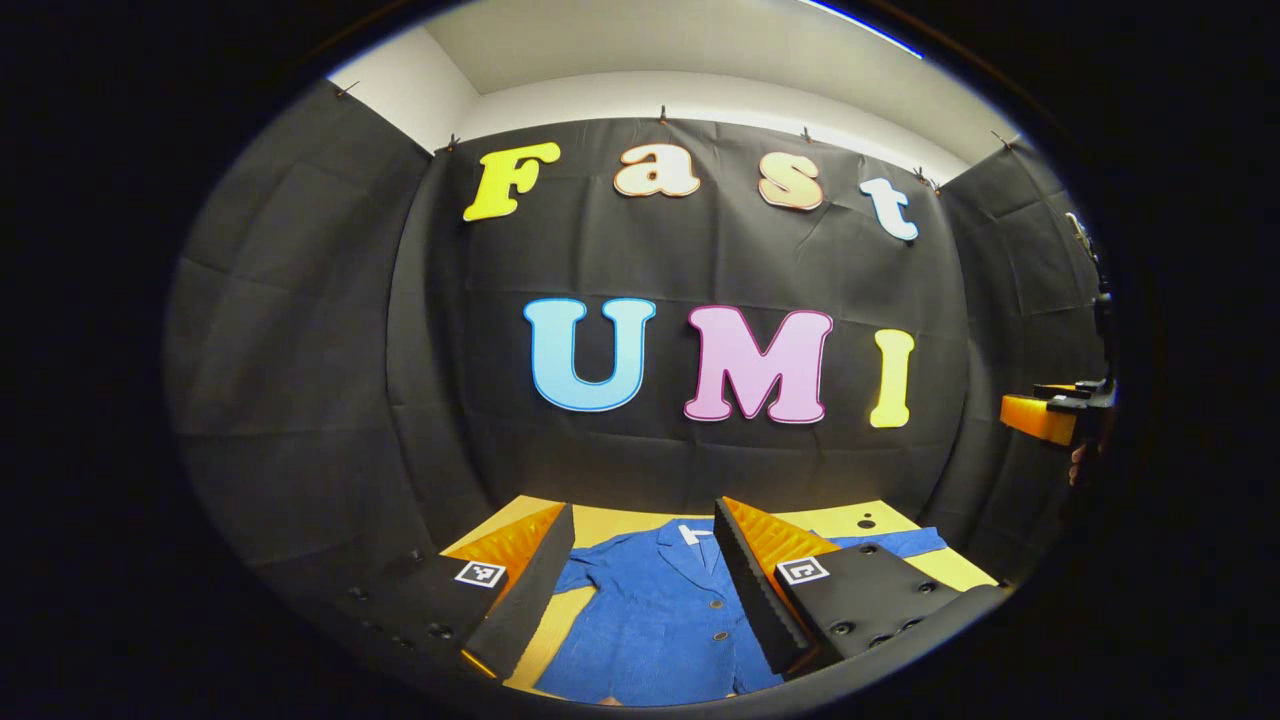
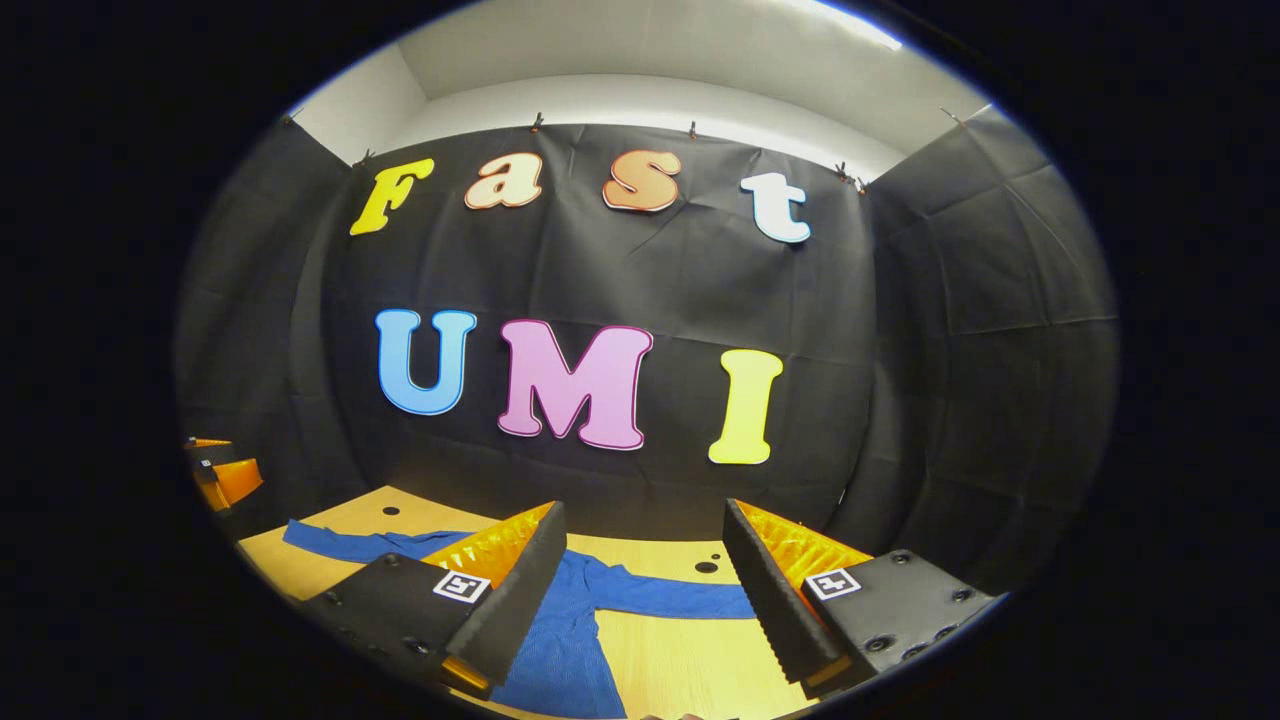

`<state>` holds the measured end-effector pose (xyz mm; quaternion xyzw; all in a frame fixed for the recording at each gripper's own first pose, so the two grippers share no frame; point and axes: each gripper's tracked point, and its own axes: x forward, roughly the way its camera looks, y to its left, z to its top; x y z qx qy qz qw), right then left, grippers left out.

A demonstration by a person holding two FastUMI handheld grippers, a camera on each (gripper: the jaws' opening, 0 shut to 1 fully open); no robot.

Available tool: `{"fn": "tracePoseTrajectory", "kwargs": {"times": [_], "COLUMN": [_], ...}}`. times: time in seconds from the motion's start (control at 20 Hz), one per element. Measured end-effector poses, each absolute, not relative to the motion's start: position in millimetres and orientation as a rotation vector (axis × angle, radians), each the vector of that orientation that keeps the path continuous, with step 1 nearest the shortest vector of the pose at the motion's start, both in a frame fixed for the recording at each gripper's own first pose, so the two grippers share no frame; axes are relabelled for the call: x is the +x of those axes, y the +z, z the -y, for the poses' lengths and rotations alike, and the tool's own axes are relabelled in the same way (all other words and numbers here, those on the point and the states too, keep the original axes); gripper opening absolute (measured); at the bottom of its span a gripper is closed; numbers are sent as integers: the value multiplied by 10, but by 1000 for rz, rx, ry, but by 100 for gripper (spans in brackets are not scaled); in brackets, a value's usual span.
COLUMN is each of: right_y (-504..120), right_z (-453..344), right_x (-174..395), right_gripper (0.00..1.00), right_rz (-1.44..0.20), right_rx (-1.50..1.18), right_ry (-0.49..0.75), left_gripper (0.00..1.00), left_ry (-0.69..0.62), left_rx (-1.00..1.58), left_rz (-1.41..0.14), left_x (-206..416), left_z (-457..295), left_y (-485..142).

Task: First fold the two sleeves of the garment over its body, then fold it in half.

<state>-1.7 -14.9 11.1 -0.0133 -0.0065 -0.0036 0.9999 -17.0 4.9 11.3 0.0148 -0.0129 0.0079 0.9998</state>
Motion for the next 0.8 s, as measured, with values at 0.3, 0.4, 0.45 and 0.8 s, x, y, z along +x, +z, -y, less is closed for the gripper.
{"fn": "tracePoseTrajectory", "kwargs": {"times": [0.3,0.4,0.45,0.8], "right_y": [173,224,254,337], "right_z": [134,108,96,48], "right_x": [-12,-25,-28,-19], "right_gripper": [99,94,94,94], "right_rz": [24,36,40,39], "right_rx": [-28,-38,-41,-3], "right_ry": [-2,7,10,18], "left_gripper": [81,81,81,81], "left_ry": [39,51,56,67], "left_rx": [28,26,26,39], "left_rz": [23,21,21,38], "left_x": [-290,-321,-328,-275], "left_z": [-158,-212,-234,-251], "left_y": [84,92,106,209]}}
